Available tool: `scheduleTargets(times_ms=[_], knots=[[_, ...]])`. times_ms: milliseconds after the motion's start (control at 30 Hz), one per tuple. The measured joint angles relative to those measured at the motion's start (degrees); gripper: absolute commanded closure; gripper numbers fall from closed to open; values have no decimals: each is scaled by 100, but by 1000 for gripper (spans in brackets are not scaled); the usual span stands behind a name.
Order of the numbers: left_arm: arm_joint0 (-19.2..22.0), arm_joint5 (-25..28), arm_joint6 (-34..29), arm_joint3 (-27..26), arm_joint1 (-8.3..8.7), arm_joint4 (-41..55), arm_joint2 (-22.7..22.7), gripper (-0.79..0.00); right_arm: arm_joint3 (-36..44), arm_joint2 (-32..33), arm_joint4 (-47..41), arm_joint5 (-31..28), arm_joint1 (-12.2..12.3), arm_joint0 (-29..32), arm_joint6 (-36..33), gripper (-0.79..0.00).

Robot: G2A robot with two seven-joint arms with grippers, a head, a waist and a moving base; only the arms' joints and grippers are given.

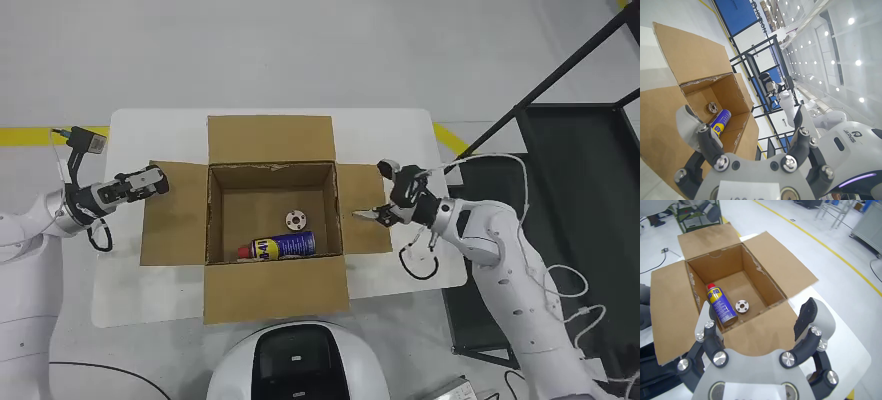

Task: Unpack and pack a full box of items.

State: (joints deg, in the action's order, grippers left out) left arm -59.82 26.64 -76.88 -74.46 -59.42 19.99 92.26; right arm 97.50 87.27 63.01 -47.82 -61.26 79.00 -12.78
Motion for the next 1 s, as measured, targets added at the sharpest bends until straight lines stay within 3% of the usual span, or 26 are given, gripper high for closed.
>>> scheduleTargets(times_ms=[267,767,1000], knots=[[0,0,0,0,0,0,0,-785,-987,787,1,47,110,267,220,-785],[0,0,0,0,0,0,0,-785,-1230,792,284,58,128,204,417,-785],[0,0,0,0,0,0,0,-785,-2076,477,119,961,75,-381,-182,-785]])
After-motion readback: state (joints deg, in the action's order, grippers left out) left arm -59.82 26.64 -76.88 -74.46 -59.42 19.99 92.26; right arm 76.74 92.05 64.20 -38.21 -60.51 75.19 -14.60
